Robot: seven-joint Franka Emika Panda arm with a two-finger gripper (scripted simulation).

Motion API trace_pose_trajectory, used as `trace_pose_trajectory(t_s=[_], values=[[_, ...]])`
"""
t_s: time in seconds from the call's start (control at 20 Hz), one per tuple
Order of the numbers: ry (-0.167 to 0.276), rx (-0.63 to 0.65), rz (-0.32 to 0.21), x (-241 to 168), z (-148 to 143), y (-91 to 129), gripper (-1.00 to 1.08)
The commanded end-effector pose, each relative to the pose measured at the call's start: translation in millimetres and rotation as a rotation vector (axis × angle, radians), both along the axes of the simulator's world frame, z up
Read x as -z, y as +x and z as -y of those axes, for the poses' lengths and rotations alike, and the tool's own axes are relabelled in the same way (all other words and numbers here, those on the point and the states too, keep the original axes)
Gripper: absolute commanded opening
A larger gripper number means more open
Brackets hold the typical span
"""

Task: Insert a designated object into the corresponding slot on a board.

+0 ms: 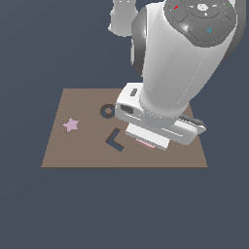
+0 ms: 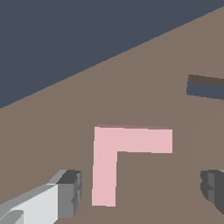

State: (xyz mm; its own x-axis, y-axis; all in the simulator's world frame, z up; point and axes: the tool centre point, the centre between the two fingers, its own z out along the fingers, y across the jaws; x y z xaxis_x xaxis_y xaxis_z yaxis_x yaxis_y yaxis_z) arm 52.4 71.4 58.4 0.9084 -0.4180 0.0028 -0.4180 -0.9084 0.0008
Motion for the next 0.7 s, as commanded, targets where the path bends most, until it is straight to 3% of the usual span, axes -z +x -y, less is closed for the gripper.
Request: trace_pose_trajectory(t_s=[0.0,0.65], values=[[0.001,0.023,-0.001,5,-2,3,1.0],[0.002,0.035,-0.002,25,-3,5,1.0]])
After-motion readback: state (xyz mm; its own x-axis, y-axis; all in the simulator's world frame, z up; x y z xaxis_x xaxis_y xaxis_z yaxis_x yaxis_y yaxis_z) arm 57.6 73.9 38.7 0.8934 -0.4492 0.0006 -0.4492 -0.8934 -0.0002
